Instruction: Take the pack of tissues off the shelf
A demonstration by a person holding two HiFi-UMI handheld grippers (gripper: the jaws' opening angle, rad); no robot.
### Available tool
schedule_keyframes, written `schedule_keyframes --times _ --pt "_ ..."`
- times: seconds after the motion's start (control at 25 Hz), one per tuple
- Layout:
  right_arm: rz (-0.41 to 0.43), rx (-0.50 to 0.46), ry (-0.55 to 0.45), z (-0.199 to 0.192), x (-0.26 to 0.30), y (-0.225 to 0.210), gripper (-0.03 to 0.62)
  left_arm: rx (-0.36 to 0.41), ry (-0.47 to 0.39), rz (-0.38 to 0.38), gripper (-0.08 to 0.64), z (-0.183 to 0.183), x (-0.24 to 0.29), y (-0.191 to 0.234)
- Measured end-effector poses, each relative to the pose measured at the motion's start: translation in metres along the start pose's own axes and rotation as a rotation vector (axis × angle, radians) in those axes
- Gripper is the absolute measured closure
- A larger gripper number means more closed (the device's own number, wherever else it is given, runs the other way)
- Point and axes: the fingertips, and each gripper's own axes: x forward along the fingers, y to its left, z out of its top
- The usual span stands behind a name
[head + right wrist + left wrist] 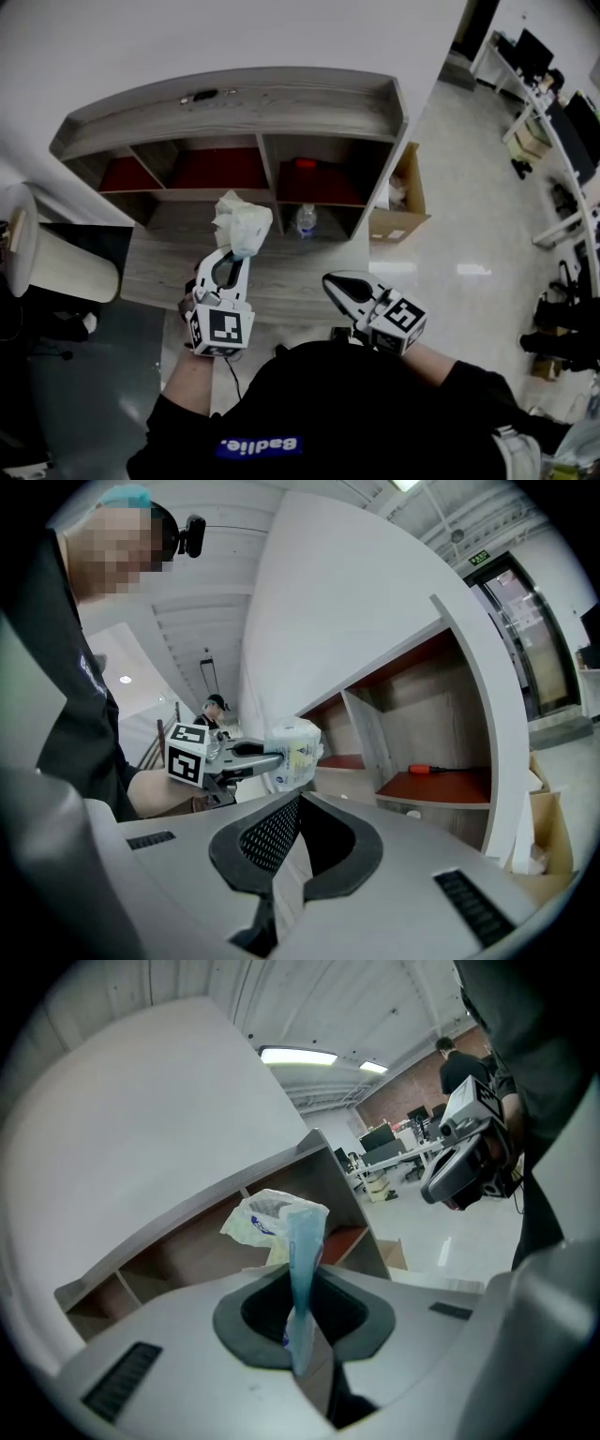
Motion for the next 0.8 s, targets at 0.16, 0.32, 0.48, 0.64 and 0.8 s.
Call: schedule_keyframes --times 0.16,0.32,0.48,0.64,0.8 --pt "0.009 -0.011 -0.018 0.006 0.002 0.002 0.566 -0.123 -0.024 -0.009 0.52 0.009 -0.012 -0.005" --pt "0.015 -0.015 -0.026 0.009 0.002 0.005 0.566 -0.306 -0.059 -0.035 0.52 0.014 -0.022 -0.012" --pt "0.024 -0.018 -0.027 0.008 0.002 0.008 0.566 -0.427 -0.081 -0.049 0.52 0.013 -0.029 -0.021" --pt "0.028 -0.019 -0.028 0.009 0.003 0.008 0.566 -0.499 -0.116 -0.068 0.52 0.021 -0.034 -0.03" --pt "0.036 -0.022 -0.031 0.009 0.005 0.011 0.566 -0.51 -0.118 -0.095 0.52 0.028 -0.038 -0.044"
